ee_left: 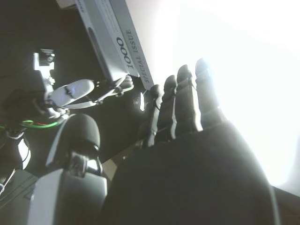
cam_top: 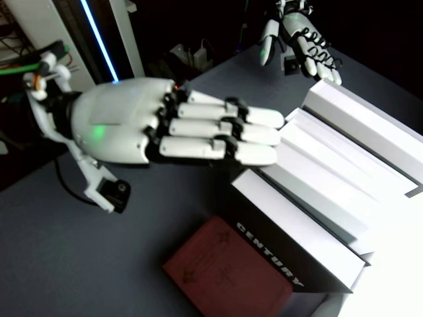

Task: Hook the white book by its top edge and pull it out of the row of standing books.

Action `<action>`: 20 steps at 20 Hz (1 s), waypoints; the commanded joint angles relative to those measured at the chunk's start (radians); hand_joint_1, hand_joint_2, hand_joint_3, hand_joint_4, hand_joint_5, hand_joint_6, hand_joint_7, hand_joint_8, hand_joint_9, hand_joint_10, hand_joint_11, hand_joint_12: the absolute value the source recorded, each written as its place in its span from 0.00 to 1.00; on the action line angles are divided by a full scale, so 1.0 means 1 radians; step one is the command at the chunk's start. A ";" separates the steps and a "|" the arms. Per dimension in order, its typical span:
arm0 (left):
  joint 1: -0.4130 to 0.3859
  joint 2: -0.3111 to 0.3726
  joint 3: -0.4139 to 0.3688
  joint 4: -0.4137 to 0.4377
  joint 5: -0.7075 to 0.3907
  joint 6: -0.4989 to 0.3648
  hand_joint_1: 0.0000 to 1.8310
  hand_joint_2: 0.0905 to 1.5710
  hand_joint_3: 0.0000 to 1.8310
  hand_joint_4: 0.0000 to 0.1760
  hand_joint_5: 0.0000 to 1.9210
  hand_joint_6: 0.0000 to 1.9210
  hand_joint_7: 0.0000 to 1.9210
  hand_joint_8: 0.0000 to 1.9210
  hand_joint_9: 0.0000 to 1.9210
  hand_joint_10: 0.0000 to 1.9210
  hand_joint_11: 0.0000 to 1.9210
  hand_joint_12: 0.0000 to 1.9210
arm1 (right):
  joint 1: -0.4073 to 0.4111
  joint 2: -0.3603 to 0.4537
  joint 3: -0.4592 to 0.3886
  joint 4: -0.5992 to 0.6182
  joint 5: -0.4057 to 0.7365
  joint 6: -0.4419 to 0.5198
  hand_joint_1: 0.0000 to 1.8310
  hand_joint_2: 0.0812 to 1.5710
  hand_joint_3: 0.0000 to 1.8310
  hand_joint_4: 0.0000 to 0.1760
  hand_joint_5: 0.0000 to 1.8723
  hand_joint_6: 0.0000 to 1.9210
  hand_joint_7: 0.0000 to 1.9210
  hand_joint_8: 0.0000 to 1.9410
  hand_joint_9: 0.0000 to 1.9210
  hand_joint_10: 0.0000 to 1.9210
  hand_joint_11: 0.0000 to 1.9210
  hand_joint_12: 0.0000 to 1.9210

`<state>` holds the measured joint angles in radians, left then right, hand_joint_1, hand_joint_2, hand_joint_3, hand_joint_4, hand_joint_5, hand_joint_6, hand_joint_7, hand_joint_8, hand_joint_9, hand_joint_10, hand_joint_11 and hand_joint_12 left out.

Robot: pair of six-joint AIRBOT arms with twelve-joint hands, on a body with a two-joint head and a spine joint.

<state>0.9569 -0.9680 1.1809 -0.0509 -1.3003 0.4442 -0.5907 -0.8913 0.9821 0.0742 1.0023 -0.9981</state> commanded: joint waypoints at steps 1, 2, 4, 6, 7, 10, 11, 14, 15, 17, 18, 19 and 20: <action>0.001 0.009 -0.004 -0.025 -0.135 -0.006 0.07 0.89 0.00 0.00 0.00 0.00 0.00 0.00 0.00 0.00 0.00 0.00 | -0.009 0.007 -0.007 -0.006 0.107 0.010 0.07 0.95 0.00 0.00 0.22 0.19 0.00 0.00 0.00 0.00 0.00 0.00; 0.004 0.012 -0.006 -0.028 -0.139 -0.006 0.06 0.89 0.00 0.00 0.00 0.00 0.00 0.00 0.00 0.00 0.00 0.00 | -0.032 0.015 -0.020 -0.014 0.127 0.020 0.06 0.95 0.00 0.00 0.22 0.19 0.00 0.00 0.00 0.00 0.00 0.00; 0.011 0.017 -0.010 -0.036 -0.146 -0.005 0.09 0.89 0.00 0.00 0.00 0.00 0.00 0.00 0.00 0.00 0.00 0.00 | -0.085 0.032 -0.048 -0.036 0.164 0.047 0.05 0.95 0.00 0.00 0.23 0.20 0.01 0.00 0.00 0.00 0.00 0.00; 0.017 0.019 -0.013 -0.044 -0.155 -0.005 0.08 0.89 0.00 0.00 0.00 0.00 0.00 0.00 0.00 0.00 0.00 0.00 | -0.141 0.042 -0.067 -0.052 0.202 0.087 0.05 0.95 0.00 0.00 0.21 0.21 0.00 0.00 0.00 0.00 0.00 0.00; 0.020 0.019 -0.014 -0.049 -0.158 -0.004 0.05 0.90 0.00 0.00 0.00 0.00 0.00 0.00 0.00 0.00 0.00 0.00 | -0.184 0.049 -0.079 -0.058 0.230 0.111 0.03 0.95 0.00 0.00 0.20 0.21 0.00 0.00 0.00 0.00 0.00 0.00; 0.025 0.020 -0.016 -0.058 -0.165 -0.002 0.06 0.91 0.00 0.00 0.00 0.00 0.00 0.00 0.00 0.00 0.00 0.00 | -0.276 0.067 -0.117 -0.080 0.270 0.158 0.03 0.93 0.00 0.00 0.20 0.19 0.02 0.00 0.00 0.00 0.00 0.00; 0.028 0.021 -0.017 -0.061 -0.169 -0.001 0.06 0.91 0.00 0.00 0.00 0.00 0.00 0.00 0.00 0.00 0.00 0.00 | -0.303 0.071 -0.128 -0.083 0.277 0.169 0.07 0.93 0.00 0.00 0.21 0.19 0.03 0.01 0.00 0.00 0.00 0.00; 0.035 0.022 -0.019 -0.071 -0.176 0.002 0.08 0.90 0.00 0.00 0.00 0.00 0.00 0.00 0.00 0.00 0.00 0.00 | -0.387 0.070 -0.138 -0.089 0.293 0.233 0.11 0.92 0.00 0.00 0.22 0.18 0.04 0.01 0.00 0.00 0.00 0.00; 0.035 0.022 -0.020 -0.072 -0.177 0.003 0.07 0.90 0.00 0.00 0.00 0.00 0.00 0.00 0.00 0.00 0.00 0.00 | -0.415 0.064 -0.139 -0.087 0.293 0.252 0.14 0.93 0.00 0.00 0.22 0.19 0.04 0.01 0.00 0.00 0.00 0.00; 0.035 0.022 -0.020 -0.073 -0.177 0.004 0.06 0.90 0.00 0.00 0.00 0.00 0.00 0.00 0.00 0.00 0.00 0.00 | -0.467 0.045 -0.138 -0.070 0.293 0.275 0.13 0.94 0.00 0.00 0.21 0.19 0.04 0.00 0.00 0.00 0.00 0.00; 0.034 0.021 -0.020 -0.074 -0.177 0.004 0.04 0.90 0.00 0.00 0.00 0.00 0.00 0.00 0.00 0.00 0.00 0.00 | -0.488 0.038 -0.136 -0.064 0.293 0.286 0.12 0.93 0.00 0.00 0.24 0.13 0.06 0.01 0.01 0.00 0.00 0.21; 0.034 0.021 -0.020 -0.074 -0.177 0.004 0.04 0.90 0.00 0.00 0.00 0.00 0.00 0.00 0.00 0.00 0.00 0.00 | -0.504 0.031 -0.134 -0.062 0.292 0.303 0.10 0.94 0.00 0.00 0.25 0.11 0.08 0.01 0.03 0.01 0.00 0.44; 0.034 0.020 -0.020 -0.075 -0.177 0.005 0.06 0.91 0.00 0.00 0.00 0.00 0.00 0.00 0.00 0.00 0.00 0.00 | -0.517 0.025 -0.134 -0.059 0.292 0.316 0.15 0.93 0.00 0.00 0.25 0.09 0.09 0.01 0.05 0.02 0.00 0.57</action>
<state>1.0000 -0.9550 1.1603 -0.1135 -1.3502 0.4492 -1.1149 -0.8688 0.8474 0.0078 1.1553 -0.6926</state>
